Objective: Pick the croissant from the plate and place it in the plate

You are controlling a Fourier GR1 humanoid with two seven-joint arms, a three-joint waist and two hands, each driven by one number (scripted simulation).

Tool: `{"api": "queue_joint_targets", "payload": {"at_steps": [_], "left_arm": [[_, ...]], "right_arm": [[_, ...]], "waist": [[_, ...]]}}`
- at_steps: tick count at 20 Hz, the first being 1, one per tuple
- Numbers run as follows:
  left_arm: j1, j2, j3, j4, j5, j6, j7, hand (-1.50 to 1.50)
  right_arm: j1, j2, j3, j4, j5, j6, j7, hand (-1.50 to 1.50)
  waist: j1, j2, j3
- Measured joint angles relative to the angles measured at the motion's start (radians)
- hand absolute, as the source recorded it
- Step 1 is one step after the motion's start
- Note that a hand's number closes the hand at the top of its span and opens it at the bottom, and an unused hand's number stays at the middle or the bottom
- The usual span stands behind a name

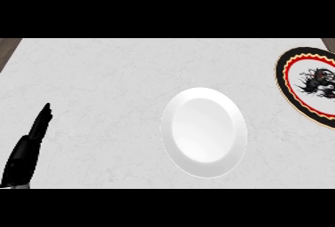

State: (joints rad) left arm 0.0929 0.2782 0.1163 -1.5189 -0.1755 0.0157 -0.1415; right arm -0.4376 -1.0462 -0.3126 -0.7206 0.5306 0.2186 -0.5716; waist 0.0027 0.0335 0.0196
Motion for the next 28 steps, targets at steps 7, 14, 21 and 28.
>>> {"api": "queue_joint_targets", "payload": {"at_steps": [7, 14, 21, 28], "left_arm": [[-0.019, 0.007, -0.004, 0.006, -0.004, -0.008, 0.004, 0.00], [-0.032, 0.010, -0.014, 0.015, -0.009, -0.019, -0.001, 0.00], [-0.054, 0.016, -0.017, 0.023, -0.009, -0.035, 0.010, 0.00], [-0.059, 0.007, -0.025, 0.031, -0.022, -0.031, 0.004, 0.00]], "right_arm": [[-0.035, -0.075, -0.108, 0.124, -0.095, 0.018, -0.299, 1.50], [-0.076, -0.122, -0.106, 0.206, -0.135, 0.051, -0.391, 1.50], [-0.167, -0.102, -0.037, 0.248, -0.134, 0.075, -0.390, 1.50], [-0.281, -0.021, 0.079, 0.283, -0.079, 0.096, -0.350, 1.50]], "waist": [[0.019, -0.007, -0.004], [0.044, -0.010, -0.009], [0.060, -0.013, -0.013], [0.066, -0.014, -0.016]]}}
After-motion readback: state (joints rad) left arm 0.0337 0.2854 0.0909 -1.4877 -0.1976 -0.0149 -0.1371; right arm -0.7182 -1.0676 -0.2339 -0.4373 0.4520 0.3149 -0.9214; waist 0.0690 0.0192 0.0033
